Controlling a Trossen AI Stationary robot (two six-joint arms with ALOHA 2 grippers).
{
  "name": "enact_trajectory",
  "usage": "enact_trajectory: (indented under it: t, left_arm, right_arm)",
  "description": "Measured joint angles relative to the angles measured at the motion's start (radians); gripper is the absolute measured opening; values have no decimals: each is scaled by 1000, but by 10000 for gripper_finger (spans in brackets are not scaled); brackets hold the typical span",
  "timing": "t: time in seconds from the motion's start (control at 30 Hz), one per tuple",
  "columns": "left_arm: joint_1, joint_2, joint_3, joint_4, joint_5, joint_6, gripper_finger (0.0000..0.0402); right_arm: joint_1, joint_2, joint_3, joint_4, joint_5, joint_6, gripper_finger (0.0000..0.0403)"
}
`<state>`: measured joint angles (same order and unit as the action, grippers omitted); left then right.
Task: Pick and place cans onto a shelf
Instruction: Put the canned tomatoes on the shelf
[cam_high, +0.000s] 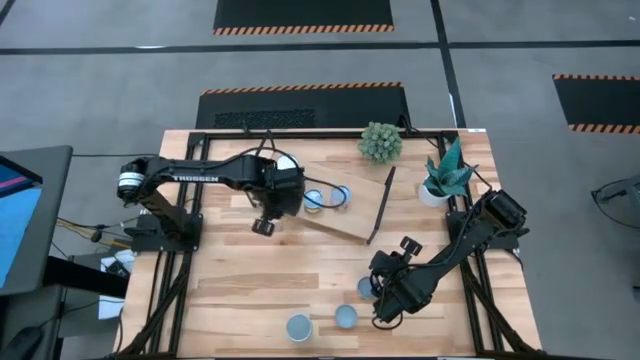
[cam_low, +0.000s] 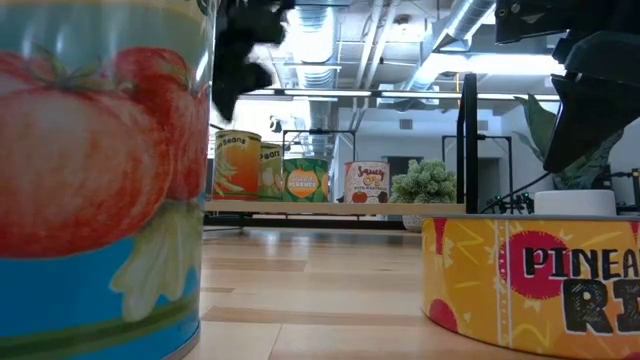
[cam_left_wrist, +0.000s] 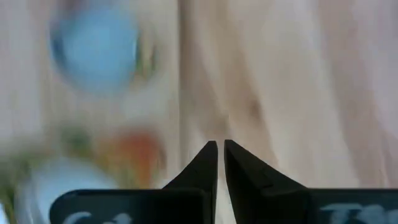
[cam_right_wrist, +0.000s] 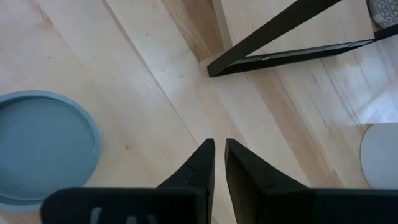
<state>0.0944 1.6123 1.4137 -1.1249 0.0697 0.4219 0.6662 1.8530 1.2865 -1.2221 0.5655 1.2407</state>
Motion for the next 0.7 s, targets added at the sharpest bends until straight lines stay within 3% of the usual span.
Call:
enact_trajectory:
  t: [0.2, 0.33, 0.6, 0.7]
  left_arm:
    - [12, 14, 12, 333, 25, 248, 17]
    - [63, 21, 14, 467, 44, 253, 17]
    - [106, 46, 11, 393, -30, 149, 11]
    - [74, 30, 27, 317, -101, 200, 3]
  right_arm:
    - [0, 0, 0, 0, -17, -1, 61]
    - [1, 0, 0, 0, -40, 0, 61]
    - [8, 0, 0, -11, -48, 7, 61]
    - [8, 0, 0, -16, -40, 8, 61]
